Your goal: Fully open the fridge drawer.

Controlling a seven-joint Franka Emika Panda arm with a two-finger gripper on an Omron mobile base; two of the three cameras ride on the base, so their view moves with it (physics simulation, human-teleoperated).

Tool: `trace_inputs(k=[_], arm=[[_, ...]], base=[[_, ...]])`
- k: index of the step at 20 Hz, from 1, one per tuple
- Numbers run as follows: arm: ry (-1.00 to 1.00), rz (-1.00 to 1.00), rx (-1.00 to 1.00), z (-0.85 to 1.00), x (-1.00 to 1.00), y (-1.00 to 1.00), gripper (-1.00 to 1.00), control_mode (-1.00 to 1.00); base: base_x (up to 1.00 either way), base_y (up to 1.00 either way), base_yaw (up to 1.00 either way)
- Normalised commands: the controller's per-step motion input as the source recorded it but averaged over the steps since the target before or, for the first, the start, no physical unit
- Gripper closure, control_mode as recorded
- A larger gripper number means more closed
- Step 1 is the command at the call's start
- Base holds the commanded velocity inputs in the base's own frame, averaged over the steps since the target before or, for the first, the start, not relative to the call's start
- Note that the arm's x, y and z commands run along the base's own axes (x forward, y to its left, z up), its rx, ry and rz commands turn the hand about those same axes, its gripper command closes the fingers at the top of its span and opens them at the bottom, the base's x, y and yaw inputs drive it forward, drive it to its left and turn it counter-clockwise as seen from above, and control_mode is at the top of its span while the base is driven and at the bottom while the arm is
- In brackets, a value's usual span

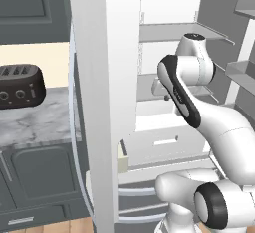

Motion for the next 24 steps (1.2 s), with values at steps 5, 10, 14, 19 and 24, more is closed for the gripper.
trace_inputs(k=[5,10,14,19,24], arm=[[0.00,0.00,0.00,0.00,-0.02,0.00,-1.00,-1.00],[-0.01,0.00,0.00,0.00,-0.21,0.00,-1.00,-1.00],[0.00,0.00,0.00,0.00,-0.07,0.00,-1.00,1.00],[0.00,0.00,0.00,0.00,0.00,0.00,-1.00,1.00],[0.00,0.00,0.00,0.00,0.00,0.00,-1.00,1.00]], base=[[0.00,0.00,0.00],[0.00,0.00,0.00],[-0.19,0.00,0.00],[-0.24,0.00,0.00],[-0.37,-0.01,0.00]])
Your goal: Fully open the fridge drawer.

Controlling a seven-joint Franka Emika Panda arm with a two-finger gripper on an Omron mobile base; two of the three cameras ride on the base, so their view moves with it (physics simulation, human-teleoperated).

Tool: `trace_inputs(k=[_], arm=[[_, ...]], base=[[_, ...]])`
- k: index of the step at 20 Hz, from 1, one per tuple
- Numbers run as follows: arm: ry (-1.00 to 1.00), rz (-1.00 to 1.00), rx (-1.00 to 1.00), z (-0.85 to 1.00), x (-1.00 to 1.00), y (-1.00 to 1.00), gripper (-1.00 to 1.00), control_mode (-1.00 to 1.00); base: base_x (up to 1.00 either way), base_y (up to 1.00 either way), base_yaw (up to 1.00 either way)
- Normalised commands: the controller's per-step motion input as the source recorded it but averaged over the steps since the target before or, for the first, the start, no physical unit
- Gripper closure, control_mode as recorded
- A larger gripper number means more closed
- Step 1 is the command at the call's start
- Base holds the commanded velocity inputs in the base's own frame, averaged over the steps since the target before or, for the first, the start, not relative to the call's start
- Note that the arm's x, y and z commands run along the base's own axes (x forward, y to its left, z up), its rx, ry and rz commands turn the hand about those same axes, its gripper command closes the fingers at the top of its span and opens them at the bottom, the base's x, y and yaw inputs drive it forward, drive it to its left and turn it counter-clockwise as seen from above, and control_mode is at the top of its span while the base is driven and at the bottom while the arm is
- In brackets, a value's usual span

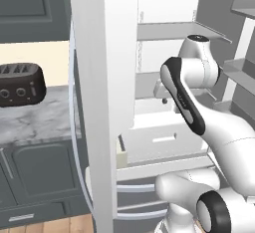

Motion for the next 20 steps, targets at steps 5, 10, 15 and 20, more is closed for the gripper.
trace_inputs(k=[5,10,15,20], arm=[[0.00,0.00,0.00,0.00,0.00,0.00,-1.00,1.00],[-0.01,0.00,0.00,0.00,-0.09,-0.05,-1.00,-1.00],[-0.02,-0.01,0.00,0.00,-0.12,-0.14,-1.00,-1.00],[0.00,0.00,-0.04,-0.17,0.14,-0.09,-1.00,-1.00]], base=[[-0.33,0.00,0.00],[-0.16,-0.01,0.00],[0.00,0.00,0.00],[0.00,0.00,0.00]])
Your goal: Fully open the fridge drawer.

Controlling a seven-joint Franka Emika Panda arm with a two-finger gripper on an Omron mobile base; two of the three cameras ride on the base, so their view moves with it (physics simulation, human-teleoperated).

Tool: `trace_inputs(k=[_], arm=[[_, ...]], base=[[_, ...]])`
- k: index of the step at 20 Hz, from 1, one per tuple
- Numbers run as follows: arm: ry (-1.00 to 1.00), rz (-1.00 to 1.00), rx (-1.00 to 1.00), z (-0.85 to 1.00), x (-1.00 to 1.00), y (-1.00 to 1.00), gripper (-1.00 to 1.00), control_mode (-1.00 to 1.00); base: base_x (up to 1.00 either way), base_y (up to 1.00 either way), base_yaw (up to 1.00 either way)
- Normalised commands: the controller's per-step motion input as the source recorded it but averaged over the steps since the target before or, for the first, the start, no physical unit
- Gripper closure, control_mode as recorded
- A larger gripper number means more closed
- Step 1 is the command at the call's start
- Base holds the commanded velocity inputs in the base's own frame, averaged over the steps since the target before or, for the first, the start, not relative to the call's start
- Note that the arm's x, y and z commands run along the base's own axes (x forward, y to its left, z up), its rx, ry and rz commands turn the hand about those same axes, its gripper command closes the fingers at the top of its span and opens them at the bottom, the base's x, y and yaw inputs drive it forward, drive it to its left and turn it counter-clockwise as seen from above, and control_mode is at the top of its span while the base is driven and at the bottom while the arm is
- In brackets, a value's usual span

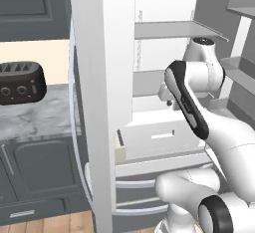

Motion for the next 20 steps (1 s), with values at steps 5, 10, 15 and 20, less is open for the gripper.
trace_inputs(k=[5,10,15,20], arm=[[-0.06,0.00,-0.10,-0.43,0.66,0.00,-1.00,-1.00],[-0.02,0.00,0.00,-0.26,0.72,0.00,-1.00,-1.00],[0.00,0.00,0.01,-0.23,0.73,0.00,-1.00,-1.00],[0.00,0.00,0.01,-0.35,0.43,0.00,-1.00,-1.00]], base=[[0.00,0.00,0.00],[0.00,0.00,0.00],[0.00,0.00,0.00],[0.00,0.00,0.00]])
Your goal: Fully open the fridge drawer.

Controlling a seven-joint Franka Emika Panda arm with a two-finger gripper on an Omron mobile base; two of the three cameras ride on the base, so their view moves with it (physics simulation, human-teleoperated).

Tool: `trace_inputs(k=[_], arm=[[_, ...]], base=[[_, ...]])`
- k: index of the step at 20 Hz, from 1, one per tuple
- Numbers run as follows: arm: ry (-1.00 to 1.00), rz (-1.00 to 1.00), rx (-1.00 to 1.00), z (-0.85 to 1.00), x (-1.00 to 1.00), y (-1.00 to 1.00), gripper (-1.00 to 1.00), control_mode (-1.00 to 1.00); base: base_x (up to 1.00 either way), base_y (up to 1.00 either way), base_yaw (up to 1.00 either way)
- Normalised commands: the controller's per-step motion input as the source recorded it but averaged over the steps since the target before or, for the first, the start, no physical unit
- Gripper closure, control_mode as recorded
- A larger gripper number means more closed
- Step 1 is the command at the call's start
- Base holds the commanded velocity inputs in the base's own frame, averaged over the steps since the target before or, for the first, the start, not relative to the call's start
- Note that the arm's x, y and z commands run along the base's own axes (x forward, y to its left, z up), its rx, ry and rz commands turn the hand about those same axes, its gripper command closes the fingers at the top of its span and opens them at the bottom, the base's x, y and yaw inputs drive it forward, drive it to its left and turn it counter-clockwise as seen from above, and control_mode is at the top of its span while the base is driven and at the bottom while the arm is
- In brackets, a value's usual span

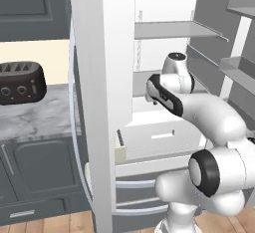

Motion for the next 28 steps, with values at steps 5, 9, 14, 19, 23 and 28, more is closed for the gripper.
trace_inputs(k=[5,9,14,19,23,28], arm=[[0.00,0.00,0.00,-0.48,0.18,0.00,-1.00,-1.00],[-0.01,0.00,0.00,-0.36,0.17,0.00,-1.00,-1.00],[-0.05,0.00,0.00,-0.23,0.26,0.00,-1.00,-1.00],[-0.02,-0.01,0.01,-0.17,0.29,0.00,-1.00,-1.00],[-0.01,-0.02,0.03,-0.04,0.33,0.00,-1.00,-1.00],[0.00,0.00,0.00,-0.07,0.31,0.00,-1.00,-1.00]], base=[[0.00,0.00,0.00],[0.00,0.00,0.00],[0.00,0.00,0.00],[0.00,0.00,0.00],[0.00,0.00,0.00],[0.00,0.00,0.00]])
